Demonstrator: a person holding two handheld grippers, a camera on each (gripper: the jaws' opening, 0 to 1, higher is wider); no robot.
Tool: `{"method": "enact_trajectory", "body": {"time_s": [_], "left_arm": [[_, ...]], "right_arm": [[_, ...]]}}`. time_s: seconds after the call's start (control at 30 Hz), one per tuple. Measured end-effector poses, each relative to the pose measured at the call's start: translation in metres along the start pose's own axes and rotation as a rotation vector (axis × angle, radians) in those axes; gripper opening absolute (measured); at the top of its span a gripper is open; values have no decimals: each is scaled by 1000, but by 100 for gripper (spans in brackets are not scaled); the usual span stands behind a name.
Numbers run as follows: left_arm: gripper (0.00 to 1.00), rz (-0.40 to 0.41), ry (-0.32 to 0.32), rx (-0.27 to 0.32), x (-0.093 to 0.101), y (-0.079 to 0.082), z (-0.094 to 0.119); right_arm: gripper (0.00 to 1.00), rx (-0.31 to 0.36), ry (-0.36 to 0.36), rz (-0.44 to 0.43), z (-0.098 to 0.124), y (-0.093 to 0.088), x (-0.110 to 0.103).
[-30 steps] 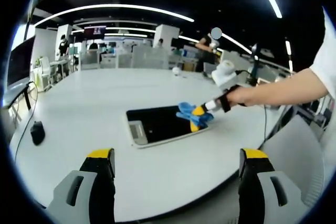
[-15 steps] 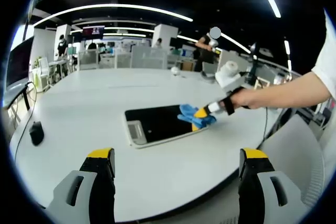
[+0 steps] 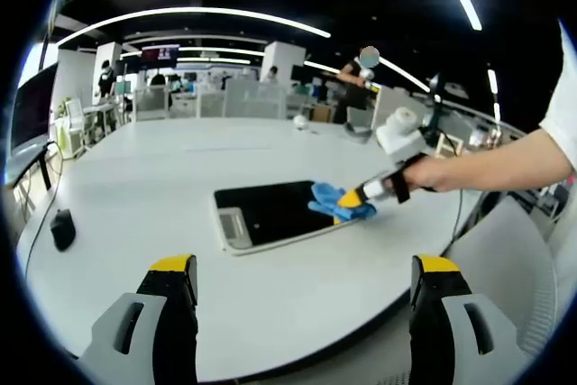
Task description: Wipe the mirror surface with the cleaning cloth until all visible marks leave the cleaned area.
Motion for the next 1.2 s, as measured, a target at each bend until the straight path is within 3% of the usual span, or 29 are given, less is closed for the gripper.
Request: {"method": "enact_trajectory", "body": {"time_s": [0.5, 1.2], "left_arm": [[99, -3, -11, 4, 1, 0, 0], [99, -22, -39, 5, 2, 0, 1]], "right_arm": [[4, -3, -19, -7, -1, 1, -2], [4, 4, -9, -20, -13, 7, -22]]}}
Point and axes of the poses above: the point that each gripper's makers call its tool centre point, and the gripper's own axes: z roughly backward along the fingers, x roughly to its right, y roughly out of its top, the point moved 9 cm from there along z, roughly backward along the fingers, and after that the axes turned 8 degrees about y, right-handed, at the moved point
